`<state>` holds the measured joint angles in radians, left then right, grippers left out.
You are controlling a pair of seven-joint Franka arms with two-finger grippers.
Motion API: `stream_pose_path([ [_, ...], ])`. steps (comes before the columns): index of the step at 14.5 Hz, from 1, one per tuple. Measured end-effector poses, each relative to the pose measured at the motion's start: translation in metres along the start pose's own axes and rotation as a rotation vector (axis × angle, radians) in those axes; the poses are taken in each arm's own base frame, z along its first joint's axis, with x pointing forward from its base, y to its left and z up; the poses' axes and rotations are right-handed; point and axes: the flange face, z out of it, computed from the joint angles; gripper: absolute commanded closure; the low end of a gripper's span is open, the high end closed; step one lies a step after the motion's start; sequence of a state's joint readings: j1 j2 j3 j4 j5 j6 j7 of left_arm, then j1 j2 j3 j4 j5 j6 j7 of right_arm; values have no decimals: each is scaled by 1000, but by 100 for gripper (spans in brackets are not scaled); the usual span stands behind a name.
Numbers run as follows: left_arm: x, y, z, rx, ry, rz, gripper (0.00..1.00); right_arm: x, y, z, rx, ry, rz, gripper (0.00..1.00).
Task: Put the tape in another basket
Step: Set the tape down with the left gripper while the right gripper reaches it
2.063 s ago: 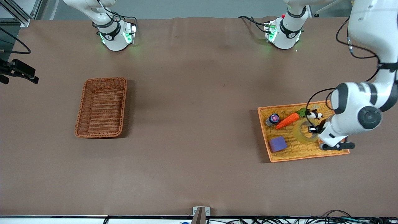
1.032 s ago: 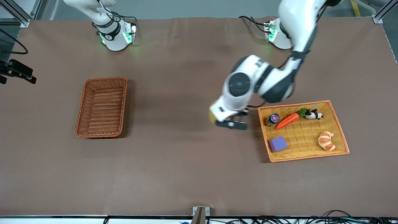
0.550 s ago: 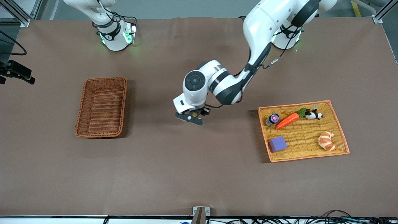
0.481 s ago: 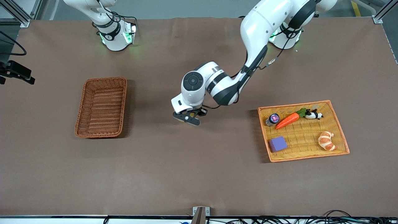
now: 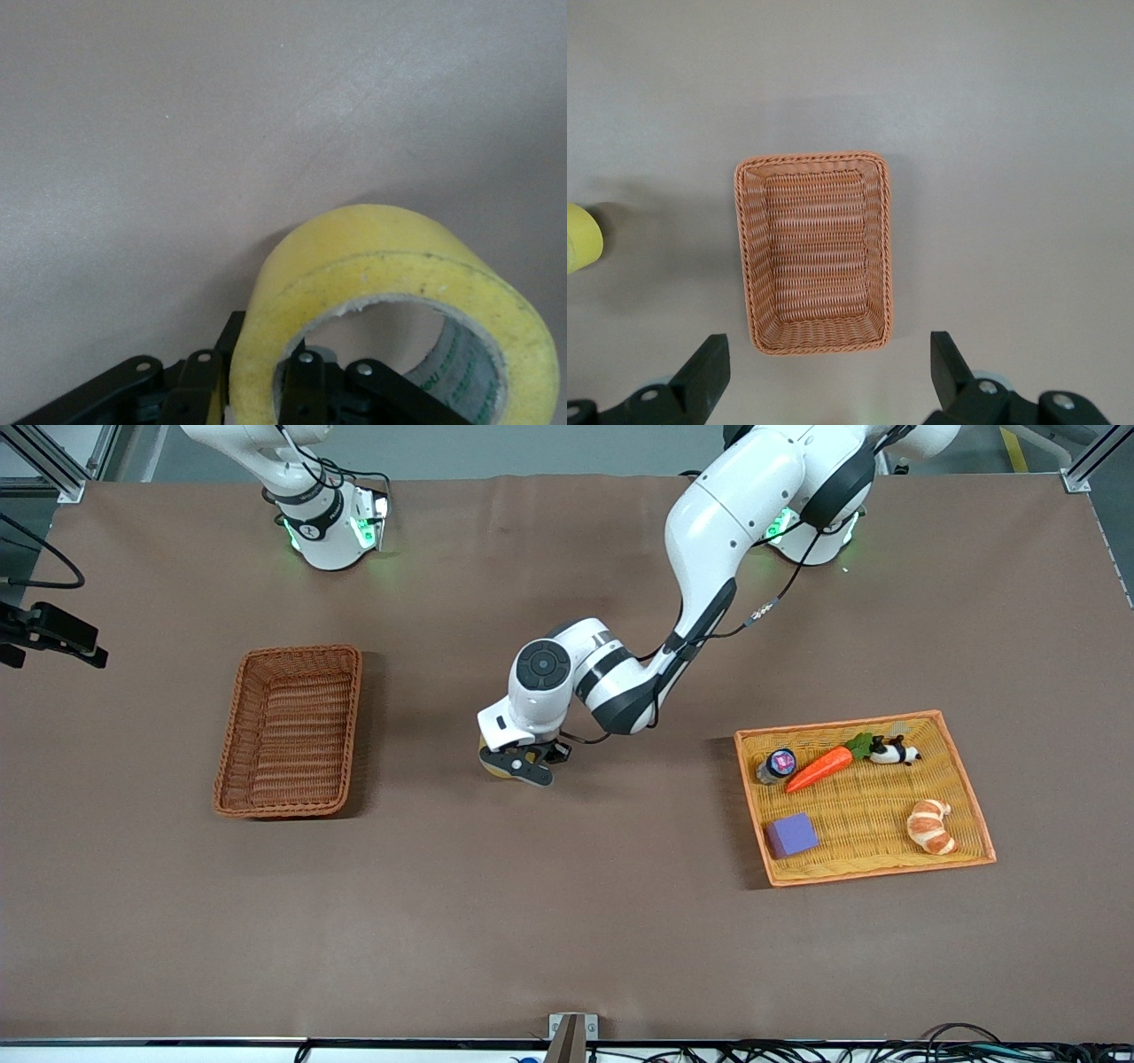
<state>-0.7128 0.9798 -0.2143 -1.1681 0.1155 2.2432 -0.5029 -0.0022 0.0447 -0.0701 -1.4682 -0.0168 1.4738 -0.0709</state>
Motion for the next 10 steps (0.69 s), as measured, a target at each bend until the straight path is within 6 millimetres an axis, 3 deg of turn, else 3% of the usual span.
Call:
stream_pose_path([
  [1, 1, 0, -1, 0, 2, 3, 15, 4, -2, 3, -1, 6, -4, 0],
  [2, 2, 0, -3, -1, 6, 4, 0, 9, -5, 9, -1, 15, -10, 0],
  [4, 7, -2, -10, -5, 21, 1, 0, 22, -15, 23, -4, 26, -27, 0],
  [6, 14, -2, -32, -14, 48, -4, 0, 31, -24, 34, -5, 23, -42, 0],
  [8, 26, -10, -77, -8, 75, -23, 0, 36, -38, 40, -6, 20, -65, 0],
  [10, 43, -45, -142, 7, 101, -76, 0, 40, -64, 50, -7, 33, -105, 0],
])
